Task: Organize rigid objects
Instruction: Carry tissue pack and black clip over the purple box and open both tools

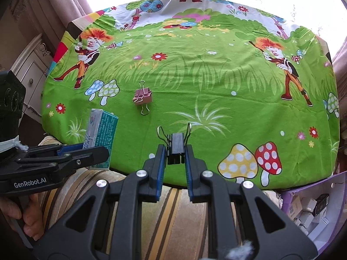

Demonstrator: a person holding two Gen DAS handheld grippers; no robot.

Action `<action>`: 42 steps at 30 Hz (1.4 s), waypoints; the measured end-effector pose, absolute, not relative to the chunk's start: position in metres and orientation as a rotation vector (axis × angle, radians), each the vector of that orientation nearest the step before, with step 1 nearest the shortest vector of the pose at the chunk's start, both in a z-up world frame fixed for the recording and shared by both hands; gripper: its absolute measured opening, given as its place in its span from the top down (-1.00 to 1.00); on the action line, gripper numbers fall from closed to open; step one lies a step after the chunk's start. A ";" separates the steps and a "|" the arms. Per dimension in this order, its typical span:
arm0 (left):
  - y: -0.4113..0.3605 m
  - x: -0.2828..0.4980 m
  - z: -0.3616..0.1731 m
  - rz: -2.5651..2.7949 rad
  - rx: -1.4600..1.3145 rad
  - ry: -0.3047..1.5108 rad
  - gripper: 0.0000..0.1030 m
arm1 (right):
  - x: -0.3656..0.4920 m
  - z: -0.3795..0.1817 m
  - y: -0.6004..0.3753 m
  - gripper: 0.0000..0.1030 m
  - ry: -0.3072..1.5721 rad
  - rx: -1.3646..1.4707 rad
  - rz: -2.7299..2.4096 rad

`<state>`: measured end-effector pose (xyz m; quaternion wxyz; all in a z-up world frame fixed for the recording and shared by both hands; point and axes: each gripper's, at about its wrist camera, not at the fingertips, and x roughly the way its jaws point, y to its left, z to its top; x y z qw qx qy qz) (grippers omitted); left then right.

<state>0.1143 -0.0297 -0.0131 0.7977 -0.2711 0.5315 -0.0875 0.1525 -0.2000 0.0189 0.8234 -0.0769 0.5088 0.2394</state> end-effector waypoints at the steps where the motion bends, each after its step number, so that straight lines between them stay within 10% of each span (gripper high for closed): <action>1: -0.036 0.114 -0.011 -0.200 -0.575 1.141 0.35 | 0.150 0.021 -0.206 0.60 1.076 -0.156 0.503; 42: -0.322 0.131 0.016 -0.720 -0.298 1.264 0.14 | 0.087 0.046 -0.496 0.42 0.967 0.058 -0.129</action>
